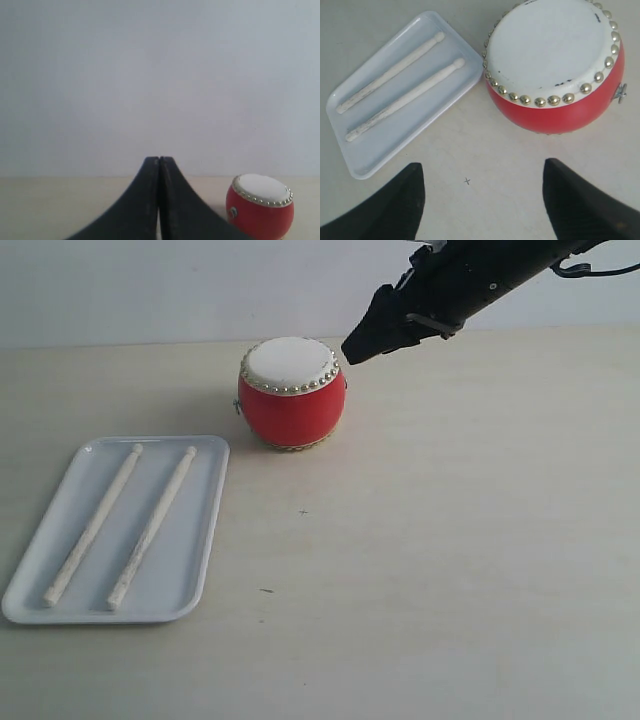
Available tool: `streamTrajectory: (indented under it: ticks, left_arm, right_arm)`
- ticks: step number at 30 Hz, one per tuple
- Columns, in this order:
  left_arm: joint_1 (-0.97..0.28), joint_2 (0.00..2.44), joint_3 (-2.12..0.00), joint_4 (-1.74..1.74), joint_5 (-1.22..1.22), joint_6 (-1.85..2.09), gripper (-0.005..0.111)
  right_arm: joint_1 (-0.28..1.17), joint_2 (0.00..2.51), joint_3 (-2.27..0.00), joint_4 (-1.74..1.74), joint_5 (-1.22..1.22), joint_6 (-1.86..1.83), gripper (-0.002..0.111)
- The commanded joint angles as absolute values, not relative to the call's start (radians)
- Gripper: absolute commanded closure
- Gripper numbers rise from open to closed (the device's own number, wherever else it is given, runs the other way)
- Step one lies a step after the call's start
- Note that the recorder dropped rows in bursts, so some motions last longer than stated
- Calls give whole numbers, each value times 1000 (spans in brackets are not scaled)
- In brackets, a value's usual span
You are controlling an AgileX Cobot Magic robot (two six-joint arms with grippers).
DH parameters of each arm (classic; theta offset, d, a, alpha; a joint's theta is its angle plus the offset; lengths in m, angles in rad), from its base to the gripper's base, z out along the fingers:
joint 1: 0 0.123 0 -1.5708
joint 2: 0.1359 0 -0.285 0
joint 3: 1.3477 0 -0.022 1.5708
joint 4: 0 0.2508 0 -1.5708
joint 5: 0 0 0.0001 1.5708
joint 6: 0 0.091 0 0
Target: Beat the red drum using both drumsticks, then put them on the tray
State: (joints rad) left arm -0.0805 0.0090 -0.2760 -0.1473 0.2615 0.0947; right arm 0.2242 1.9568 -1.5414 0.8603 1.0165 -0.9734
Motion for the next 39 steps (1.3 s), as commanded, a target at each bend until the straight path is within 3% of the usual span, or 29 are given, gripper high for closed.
streamTrajectory:
  ticks: [1, 9, 39]
  left_arm:
    - [-79, 0, -193, -163, 267, 89, 106]
    - [-79, 0, -5, -164, 204, 89, 106]
    - [-79, 0, 0, -194, 363, 99, 106]
  right_arm:
    - [221, 1957, -1539, 875, 1015, -974, 44]
    - [221, 1957, -1539, 880, 1012, -974, 44]
    - [221, 1957, -1539, 880, 1012, -974, 44]
